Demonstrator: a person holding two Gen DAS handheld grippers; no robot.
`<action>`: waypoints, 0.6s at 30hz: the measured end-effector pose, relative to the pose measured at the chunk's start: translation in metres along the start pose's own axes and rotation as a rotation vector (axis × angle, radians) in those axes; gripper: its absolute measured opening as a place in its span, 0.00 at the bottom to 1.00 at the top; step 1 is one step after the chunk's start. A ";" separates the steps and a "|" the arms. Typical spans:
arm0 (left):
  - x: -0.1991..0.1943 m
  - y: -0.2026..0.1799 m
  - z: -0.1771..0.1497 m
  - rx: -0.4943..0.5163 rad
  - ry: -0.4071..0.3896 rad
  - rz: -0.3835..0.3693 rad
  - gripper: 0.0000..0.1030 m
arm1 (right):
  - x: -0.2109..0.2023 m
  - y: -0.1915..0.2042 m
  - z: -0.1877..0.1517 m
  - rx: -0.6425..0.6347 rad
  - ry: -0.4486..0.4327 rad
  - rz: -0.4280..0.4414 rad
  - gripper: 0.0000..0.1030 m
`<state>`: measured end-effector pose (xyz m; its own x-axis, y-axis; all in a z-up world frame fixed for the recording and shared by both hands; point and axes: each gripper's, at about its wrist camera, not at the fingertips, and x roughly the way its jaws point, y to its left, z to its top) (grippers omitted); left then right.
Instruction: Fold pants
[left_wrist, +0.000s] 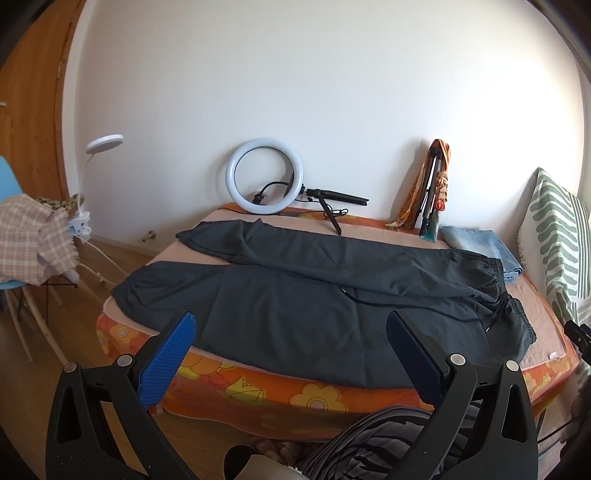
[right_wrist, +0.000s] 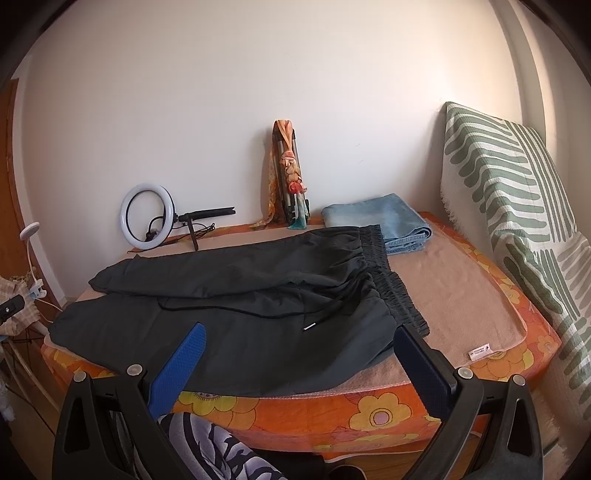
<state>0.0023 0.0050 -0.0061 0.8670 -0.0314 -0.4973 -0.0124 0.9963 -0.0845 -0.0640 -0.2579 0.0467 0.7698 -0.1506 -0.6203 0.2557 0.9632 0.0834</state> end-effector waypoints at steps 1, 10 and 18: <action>0.000 0.000 0.000 0.000 0.000 -0.001 1.00 | 0.000 0.000 0.000 0.000 0.000 -0.001 1.00; 0.001 -0.001 -0.001 -0.004 0.004 -0.004 1.00 | 0.000 0.000 0.000 0.000 0.000 0.000 1.00; 0.001 -0.002 -0.001 -0.003 0.004 -0.004 1.00 | 0.000 0.001 -0.002 0.006 0.001 0.002 1.00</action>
<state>0.0022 0.0025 -0.0074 0.8649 -0.0354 -0.5007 -0.0105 0.9960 -0.0885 -0.0648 -0.2570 0.0448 0.7696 -0.1488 -0.6209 0.2578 0.9621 0.0889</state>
